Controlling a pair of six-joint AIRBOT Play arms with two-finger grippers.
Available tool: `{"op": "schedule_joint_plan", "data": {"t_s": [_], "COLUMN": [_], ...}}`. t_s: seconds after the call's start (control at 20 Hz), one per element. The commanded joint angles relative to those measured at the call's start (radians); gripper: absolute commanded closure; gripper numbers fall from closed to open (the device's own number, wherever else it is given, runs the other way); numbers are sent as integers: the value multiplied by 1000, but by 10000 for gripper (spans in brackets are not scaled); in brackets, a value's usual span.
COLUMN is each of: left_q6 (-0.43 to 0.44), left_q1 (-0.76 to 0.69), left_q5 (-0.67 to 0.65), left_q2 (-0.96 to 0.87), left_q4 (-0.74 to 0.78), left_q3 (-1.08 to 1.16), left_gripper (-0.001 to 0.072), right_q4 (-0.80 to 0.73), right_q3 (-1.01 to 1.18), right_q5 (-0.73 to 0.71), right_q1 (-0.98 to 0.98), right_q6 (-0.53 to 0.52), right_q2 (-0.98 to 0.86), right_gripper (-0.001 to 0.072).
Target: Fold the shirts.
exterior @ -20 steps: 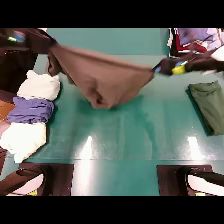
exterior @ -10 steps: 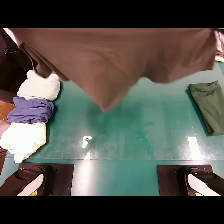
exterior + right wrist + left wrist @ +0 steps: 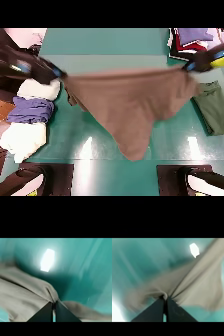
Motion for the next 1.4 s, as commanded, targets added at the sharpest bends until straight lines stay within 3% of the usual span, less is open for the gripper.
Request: {"op": "schedule_joint_plan", "data": {"t_s": [0.0, 0.2, 0.25, 0.3, 0.35, 0.4, 0.55, 0.75, 1.1, 1.35], "left_q6": [34, 53, 50, 48, 48, 49, 48, 39, 43, 41], "left_q1": [0, 0, 0, 0, 0, 1, 34, 90, 95, 95], "left_q5": [77, 134, 121, 118, 111, 103, 95, 281, 306, 372], "left_q2": [-108, -196, -199, -196, -196, -194, -178, -191, -546, -629], "left_q4": [-24, -28, -30, -32, -33, -27, -14, 27, -52, -167], "left_q3": [-267, -372, -372, -370, -361, -342, -196, -76, -75, -75], "left_gripper": [679, 678, 634, 330, 120, 164, 164, 164, 153, 156], "right_q4": [10, 12, 11, 8, 9, 10, 11, 8, 11, 11], "right_q3": [-227, -310, -316, -317, -317, -317, -317, -317, -317, -317], "right_q5": [-144, -211, -211, -210, -212, -212, -209, -212, -213, -211], "right_q1": [49, 50, 49, 46, 41, 33, 10, -4, -2, -2], "right_q6": [-30, -27, -27, -27, -27, -27, -27, -27, -26, -26], "right_q2": [-92, -145, -142, -137, -128, -118, -82, -40, -37, -37], "right_gripper": [697, 697, 697, 697, 697, 697, 697, 697, 697, 697]}}
